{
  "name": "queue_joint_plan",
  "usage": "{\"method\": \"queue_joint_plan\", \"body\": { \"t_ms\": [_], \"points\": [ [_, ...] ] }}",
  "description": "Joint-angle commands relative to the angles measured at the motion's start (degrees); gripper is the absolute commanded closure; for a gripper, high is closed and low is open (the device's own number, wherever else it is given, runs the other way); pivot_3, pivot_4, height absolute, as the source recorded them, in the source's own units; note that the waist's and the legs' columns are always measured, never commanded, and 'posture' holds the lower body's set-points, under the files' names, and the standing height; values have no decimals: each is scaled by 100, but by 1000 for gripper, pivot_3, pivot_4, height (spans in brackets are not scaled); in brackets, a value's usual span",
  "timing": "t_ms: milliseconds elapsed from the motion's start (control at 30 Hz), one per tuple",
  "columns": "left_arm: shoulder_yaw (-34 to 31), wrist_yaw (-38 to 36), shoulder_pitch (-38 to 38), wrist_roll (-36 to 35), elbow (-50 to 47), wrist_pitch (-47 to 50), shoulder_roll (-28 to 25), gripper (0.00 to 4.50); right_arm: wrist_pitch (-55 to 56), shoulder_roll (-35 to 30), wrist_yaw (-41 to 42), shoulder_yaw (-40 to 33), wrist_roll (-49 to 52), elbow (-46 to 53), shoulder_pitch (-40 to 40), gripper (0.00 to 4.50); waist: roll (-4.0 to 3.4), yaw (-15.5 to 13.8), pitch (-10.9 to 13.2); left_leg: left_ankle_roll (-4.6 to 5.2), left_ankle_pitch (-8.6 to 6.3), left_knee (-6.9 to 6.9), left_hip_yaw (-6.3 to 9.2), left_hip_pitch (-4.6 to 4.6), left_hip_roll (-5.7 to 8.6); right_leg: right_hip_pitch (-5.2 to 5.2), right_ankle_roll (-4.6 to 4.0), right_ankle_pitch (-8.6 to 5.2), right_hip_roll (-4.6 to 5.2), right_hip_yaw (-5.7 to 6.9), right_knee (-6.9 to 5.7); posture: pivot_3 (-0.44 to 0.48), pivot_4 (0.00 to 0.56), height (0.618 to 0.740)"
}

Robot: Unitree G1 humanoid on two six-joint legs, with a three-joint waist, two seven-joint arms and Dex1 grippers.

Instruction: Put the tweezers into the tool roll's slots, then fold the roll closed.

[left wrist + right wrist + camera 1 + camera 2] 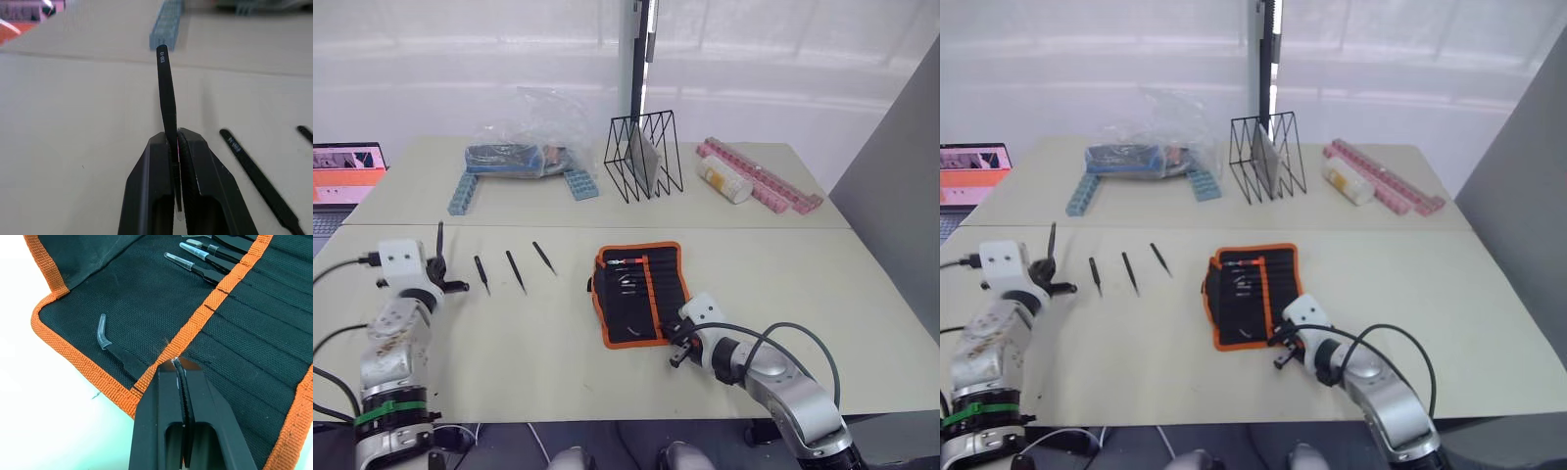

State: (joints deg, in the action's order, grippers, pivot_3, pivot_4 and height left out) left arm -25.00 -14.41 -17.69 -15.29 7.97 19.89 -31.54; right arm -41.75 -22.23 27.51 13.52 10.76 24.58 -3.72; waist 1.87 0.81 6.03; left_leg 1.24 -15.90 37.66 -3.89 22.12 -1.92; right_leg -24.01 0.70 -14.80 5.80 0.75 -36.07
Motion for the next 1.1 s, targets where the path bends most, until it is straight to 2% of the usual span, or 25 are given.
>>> {"method": "queue_joint_plan", "body": {
  "t_ms": [33,133,300,433,533,600,800,1100],
  "points": [
    [237,-776,-187,-443,-736,-9,-156,4455,-75,25,-11,275,-78,-378,284,4500,-1,-7,0,-2,-1,0,0,-1,0,1,0,0,1,1,0,0,150,737],
    [760,-1637,-500,-924,-1179,425,-246,4455,-2,73,-39,304,-118,-483,361,4500,5,-15,-3,-2,1,1,0,-4,1,9,0,0,1,4,0,0,150,737],
    [2031,-2927,-1234,-1083,-1312,886,-310,4455,34,162,-86,314,-155,-556,325,4500,0,-2,0,11,7,4,0,-23,0,40,-1,0,-16,6,2,0,150,737],
    [2925,-3694,-1887,-833,-691,846,-53,4455,71,247,-167,311,-193,-599,300,4500,-2,23,2,22,6,11,-3,-46,-1,75,-2,0,-63,9,12,0,150,737],
    [3377,-4076,-2090,-568,-201,695,47,4455,77,271,-213,306,-203,-584,308,4500,-6,30,4,27,5,17,-13,-55,0,83,1,-3,-133,3,13,0,150,737],
    [3719,-4378,-2128,-280,78,484,12,4455,82,284,-256,297,-224,-558,333,4500,-7,29,5,28,6,17,-14,-58,-2,83,2,-3,-144,0,11,0,150,737],
    [4201,-4912,-2088,282,302,222,-237,4455,102,347,-395,270,-222,-515,400,4500,-2,13,9,28,6,21,-14,-57,-3,83,6,-6,-149,-4,10,0,150,737],
    [4453,-5439,-2045,764,281,73,-578,4455,149,419,-477,291,-213,-534,412,4500,-2,6,9,29,7,23,-14,-58,-3,84,8,-7,-149,-5,6,0,150,737]
  ]
}}
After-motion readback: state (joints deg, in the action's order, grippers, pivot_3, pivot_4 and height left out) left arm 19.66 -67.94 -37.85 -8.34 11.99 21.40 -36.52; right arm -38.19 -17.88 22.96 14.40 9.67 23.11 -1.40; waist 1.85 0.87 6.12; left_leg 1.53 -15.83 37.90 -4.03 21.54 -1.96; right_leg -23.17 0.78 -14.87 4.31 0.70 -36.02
